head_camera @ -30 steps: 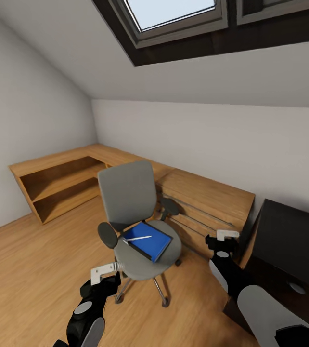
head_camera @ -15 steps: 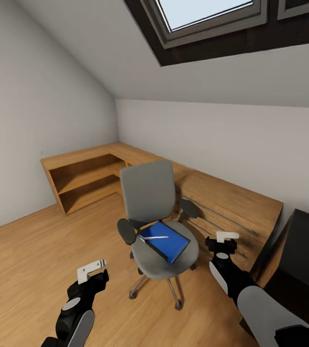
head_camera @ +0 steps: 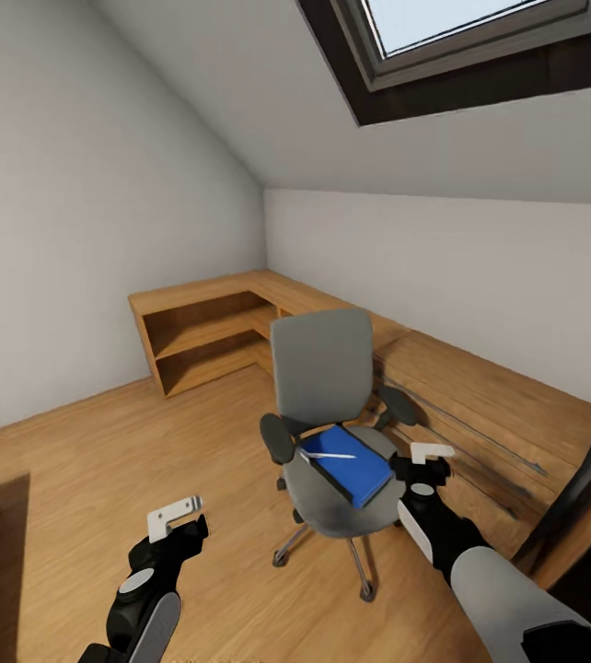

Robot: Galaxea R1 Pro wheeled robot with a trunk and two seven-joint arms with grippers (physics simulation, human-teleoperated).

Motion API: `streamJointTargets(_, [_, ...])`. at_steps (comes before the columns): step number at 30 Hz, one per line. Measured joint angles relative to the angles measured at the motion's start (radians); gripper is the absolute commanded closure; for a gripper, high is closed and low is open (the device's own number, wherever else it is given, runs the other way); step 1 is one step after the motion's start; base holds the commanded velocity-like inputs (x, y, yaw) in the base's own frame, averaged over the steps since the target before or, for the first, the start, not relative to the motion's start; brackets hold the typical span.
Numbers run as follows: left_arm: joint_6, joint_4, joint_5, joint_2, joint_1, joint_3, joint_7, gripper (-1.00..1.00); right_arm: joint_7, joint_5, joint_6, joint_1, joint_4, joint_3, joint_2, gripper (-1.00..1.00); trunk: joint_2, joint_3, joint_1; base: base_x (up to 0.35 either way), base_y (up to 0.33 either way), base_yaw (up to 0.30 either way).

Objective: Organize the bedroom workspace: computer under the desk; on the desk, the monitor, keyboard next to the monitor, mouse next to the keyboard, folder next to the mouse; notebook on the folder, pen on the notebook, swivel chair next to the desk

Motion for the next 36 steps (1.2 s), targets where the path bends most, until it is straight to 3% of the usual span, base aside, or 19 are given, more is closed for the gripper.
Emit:
streamJointTargets(14, [0.000, 0.001, 0.000, -0.001, 0.000, -0.002, -0.001, -1.00, 0.001, 0.000, 0.000, 0.000, 0.004, 0.000, 0.001, -1.00, 0.000, -0.005, 0.000, 0.000, 0.000, 0.269])
streamJointTargets(21, [0.001, 0.017, -0.002, -0.004, 0.000, -0.005, -0.005, -1.00, 0.013, 0.034, 0.000, 0.000, 0.014, 0.000, 0.000, -1.00, 0.000, -0.006, 0.000, 0.000, 0.000, 0.084])
streamJointTargets(26, [0.001, 0.020, -0.002, -0.004, 0.000, -0.006, -0.005, -1.00, 0.087, 0.040, 0.003, 0.000, 0.013, -0.003, -0.006, -1.00, 0.000, -0.006, 0.000, 0.000, 0.000, 0.006])
streamJointTargets(29, [0.000, 0.020, -0.002, -0.004, 0.000, -0.006, -0.005, -1.00, 0.166, 0.042, 0.004, -0.001, 0.012, -0.004, -0.011, -1.00, 0.000, -0.006, 0.000, 0.000, 0.000, 0.002])
streamJointTargets(36, [-0.001, 0.019, -0.002, -0.005, 0.000, -0.006, -0.006, -1.00, 0.225, 0.042, 0.018, 0.000, 0.014, -0.004, -0.016, -1.00, 0.000, -0.006, 0.000, 0.000, 0.000, 0.000])
